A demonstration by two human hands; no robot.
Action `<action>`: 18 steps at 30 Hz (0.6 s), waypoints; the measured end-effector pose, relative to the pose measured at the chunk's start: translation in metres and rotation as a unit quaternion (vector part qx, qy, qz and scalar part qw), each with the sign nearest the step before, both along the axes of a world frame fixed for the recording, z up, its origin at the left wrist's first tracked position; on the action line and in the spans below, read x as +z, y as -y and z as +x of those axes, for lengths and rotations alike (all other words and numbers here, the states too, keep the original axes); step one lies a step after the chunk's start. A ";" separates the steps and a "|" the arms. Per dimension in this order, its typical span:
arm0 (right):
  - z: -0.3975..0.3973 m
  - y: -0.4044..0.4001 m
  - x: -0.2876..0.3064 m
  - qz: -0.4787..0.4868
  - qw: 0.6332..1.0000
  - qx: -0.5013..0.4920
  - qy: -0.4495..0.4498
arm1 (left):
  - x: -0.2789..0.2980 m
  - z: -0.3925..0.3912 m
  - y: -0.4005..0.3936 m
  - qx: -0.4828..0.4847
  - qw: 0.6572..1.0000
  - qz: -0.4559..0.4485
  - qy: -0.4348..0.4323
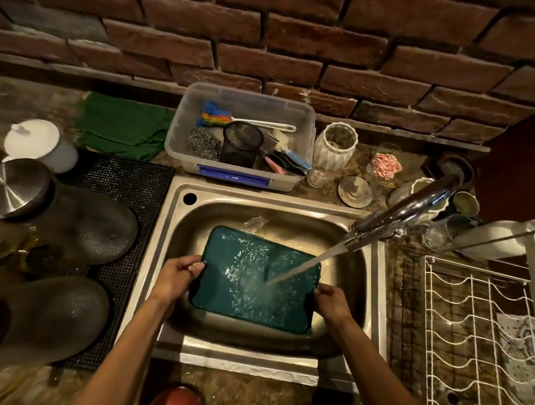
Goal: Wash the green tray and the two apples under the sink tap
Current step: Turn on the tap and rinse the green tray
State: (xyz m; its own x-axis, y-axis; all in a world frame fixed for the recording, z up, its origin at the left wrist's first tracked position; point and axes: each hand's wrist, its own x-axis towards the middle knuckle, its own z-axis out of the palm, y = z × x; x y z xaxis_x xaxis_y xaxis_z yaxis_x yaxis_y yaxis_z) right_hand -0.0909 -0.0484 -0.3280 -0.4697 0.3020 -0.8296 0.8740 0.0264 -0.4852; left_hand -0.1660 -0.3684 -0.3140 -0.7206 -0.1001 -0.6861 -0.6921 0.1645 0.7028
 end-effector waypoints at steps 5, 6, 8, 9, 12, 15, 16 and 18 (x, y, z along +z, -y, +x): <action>-0.013 -0.010 0.027 0.018 0.997 -0.006 -0.070 | -0.025 0.006 -0.005 0.047 0.997 -0.059 -0.011; -0.016 -0.012 0.034 0.022 0.997 -0.003 -0.080 | -0.030 0.008 -0.008 0.047 0.997 -0.062 -0.003; -0.018 -0.018 0.049 0.030 0.995 0.010 -0.099 | -0.038 0.011 -0.016 0.040 0.997 -0.061 0.017; -0.018 -0.022 0.056 0.031 0.994 0.014 -0.105 | -0.041 0.013 -0.021 0.036 0.997 -0.054 0.030; -0.018 -0.030 0.068 0.031 0.993 0.012 -0.113 | -0.045 0.022 -0.038 0.017 0.998 -0.043 0.039; -0.014 -0.036 0.069 0.030 0.994 -0.003 -0.110 | -0.045 0.030 -0.045 0.012 0.998 -0.043 0.053; -0.011 -0.037 0.068 0.027 0.994 -0.009 -0.107 | -0.045 0.031 -0.046 0.013 0.997 -0.035 0.064; -0.006 -0.037 0.063 0.023 0.995 -0.016 -0.096 | -0.038 0.031 -0.044 0.017 0.996 -0.021 0.084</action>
